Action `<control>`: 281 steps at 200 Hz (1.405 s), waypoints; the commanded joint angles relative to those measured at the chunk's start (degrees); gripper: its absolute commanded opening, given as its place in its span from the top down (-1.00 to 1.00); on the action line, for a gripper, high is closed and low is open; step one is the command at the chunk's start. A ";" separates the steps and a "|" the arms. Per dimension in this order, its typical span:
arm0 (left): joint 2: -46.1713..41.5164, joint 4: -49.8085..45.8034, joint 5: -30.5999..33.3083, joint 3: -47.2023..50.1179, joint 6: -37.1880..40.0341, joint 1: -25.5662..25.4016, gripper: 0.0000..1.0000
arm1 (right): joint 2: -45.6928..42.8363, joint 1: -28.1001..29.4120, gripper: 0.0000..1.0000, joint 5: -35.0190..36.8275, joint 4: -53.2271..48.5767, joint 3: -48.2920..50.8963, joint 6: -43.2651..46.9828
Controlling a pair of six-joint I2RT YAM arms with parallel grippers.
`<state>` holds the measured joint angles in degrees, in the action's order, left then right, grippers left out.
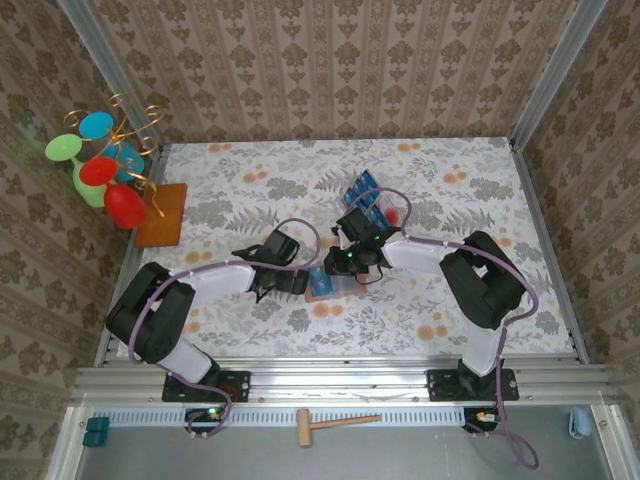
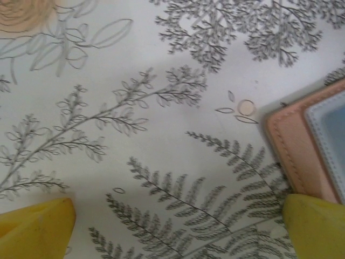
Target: Put the credit cards into the card holder
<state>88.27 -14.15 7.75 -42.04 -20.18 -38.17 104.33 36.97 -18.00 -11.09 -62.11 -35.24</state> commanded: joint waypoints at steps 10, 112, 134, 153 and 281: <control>-3.82 -1.63 0.52 -0.84 1.72 2.72 -1.00 | -3.87 -1.21 0.30 0.38 -3.33 -1.38 1.29; -12.27 -2.60 -3.76 2.78 -1.34 3.82 -1.00 | -5.64 -3.03 0.02 4.41 -8.77 1.28 6.30; -11.83 -2.32 -3.71 3.45 -2.07 2.70 -1.00 | -6.01 -3.00 0.03 4.80 -9.10 1.96 6.67; -11.32 -1.53 -3.62 4.06 -2.63 1.43 -1.00 | -6.29 -3.05 0.03 5.34 -9.51 2.57 7.07; -7.37 0.81 -2.86 2.50 -3.29 -1.21 -1.00 | -3.14 -3.05 0.11 4.03 -8.90 0.94 7.22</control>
<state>80.47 -13.63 4.89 -38.59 -22.94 -39.03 100.03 34.00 -13.47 -19.55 -59.90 -28.40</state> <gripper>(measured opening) 0.999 0.449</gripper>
